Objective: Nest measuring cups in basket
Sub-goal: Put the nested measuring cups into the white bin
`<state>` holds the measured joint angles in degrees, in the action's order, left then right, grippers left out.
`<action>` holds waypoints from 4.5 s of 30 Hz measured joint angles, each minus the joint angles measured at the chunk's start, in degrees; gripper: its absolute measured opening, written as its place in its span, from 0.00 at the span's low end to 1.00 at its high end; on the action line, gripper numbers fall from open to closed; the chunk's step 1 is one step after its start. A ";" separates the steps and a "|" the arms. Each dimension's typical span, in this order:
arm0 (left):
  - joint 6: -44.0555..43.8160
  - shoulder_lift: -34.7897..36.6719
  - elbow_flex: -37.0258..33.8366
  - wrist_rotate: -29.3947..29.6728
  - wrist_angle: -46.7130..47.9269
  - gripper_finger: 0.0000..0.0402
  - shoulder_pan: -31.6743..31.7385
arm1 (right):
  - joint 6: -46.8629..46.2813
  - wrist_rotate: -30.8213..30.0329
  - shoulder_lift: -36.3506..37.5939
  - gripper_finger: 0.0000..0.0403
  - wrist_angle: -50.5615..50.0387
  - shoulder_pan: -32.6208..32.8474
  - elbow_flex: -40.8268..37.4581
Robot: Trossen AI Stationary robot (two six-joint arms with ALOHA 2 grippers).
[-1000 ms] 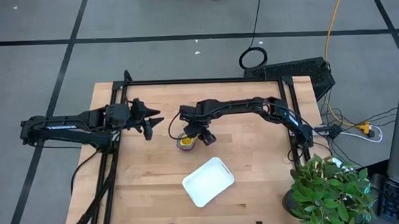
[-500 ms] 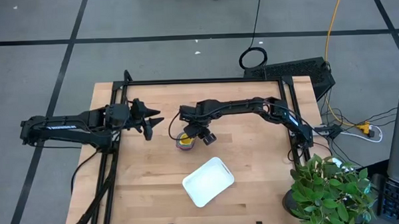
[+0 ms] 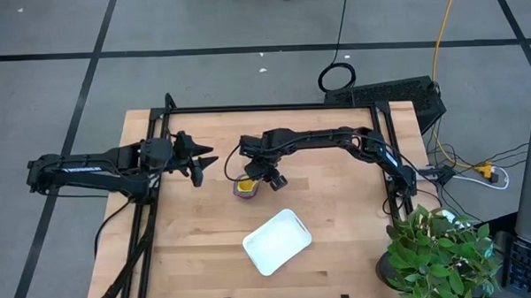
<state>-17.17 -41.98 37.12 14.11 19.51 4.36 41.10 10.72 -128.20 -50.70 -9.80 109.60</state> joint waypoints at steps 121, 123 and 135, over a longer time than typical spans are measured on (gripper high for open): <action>0.31 -0.02 0.02 0.40 0.44 0.42 0.07 | -2.32 4.78 12.72 0.29 0.42 0.64 -12.04; 0.32 -0.02 0.02 0.40 0.44 0.42 0.07 | -2.32 4.76 12.76 0.29 1.38 0.98 -12.55; 0.18 0.01 0.02 0.40 1.08 0.42 0.06 | -2.68 5.92 18.18 0.29 8.63 1.64 -20.98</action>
<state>-16.99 -41.98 37.15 14.50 20.58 4.42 38.43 16.64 -110.01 -42.06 -8.16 88.62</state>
